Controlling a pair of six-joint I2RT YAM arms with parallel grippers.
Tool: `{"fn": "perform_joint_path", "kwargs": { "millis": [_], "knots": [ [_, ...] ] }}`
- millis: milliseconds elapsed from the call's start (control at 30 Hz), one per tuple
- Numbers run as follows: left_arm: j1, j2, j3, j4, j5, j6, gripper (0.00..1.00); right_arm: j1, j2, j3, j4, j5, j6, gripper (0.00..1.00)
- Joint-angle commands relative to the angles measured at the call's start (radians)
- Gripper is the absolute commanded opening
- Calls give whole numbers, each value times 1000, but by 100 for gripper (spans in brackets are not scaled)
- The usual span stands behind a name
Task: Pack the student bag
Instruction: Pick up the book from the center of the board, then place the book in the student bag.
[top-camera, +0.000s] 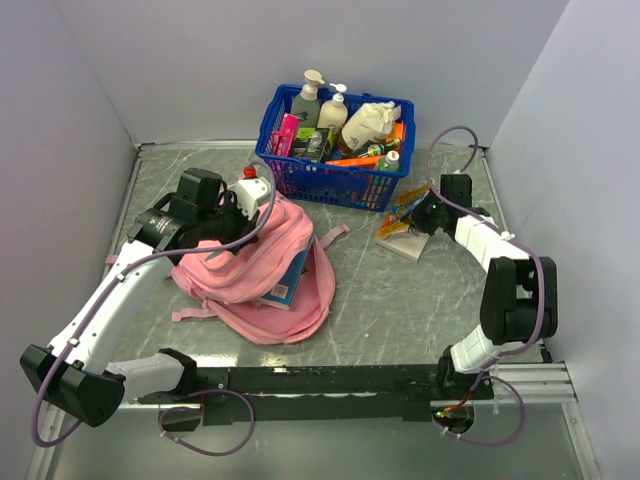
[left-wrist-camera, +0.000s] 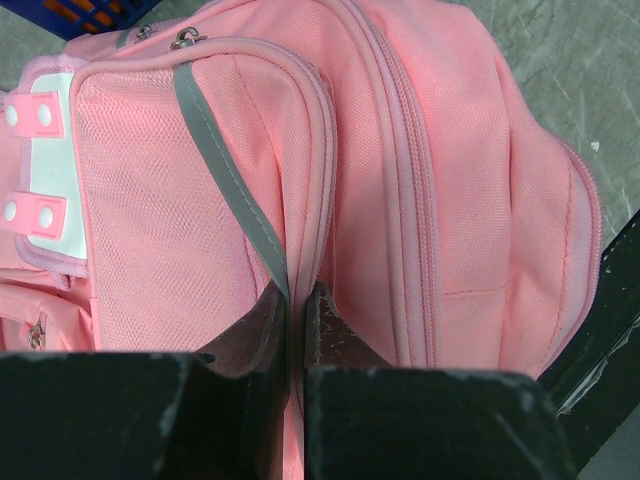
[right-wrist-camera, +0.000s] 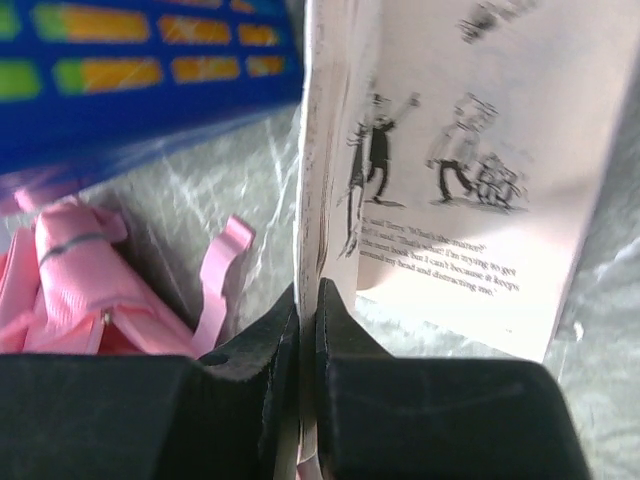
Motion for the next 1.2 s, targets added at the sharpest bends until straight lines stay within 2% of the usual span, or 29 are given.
{"fn": "perform_joint_path", "kwargs": {
  "millis": [0,167,367,500,600,800,833,933,1167],
  "knots": [
    [11,-47,8,107,-18,5,3,17,-107,10,-7,-33,-33,0],
    [11,-50,8,127,-38,-25,3,58,-243,-40,-45,-56,-42,0],
    [13,-44,14,153,-12,-99,2,120,-535,-158,-106,-165,7,0],
    [22,-30,31,153,25,-133,2,218,-705,-206,-139,-210,76,0],
    [34,-27,45,155,57,-159,2,293,-765,-209,-151,-242,123,0],
    [65,-9,74,144,111,-197,2,476,-775,-156,-143,-205,197,0],
    [68,-4,80,136,131,-203,2,538,-765,-146,-130,-196,206,0],
    [97,14,107,124,171,-219,2,649,-712,-105,-77,-161,231,0],
    [126,25,157,105,214,-227,2,801,-512,50,-11,-116,201,0]
  ]
}}
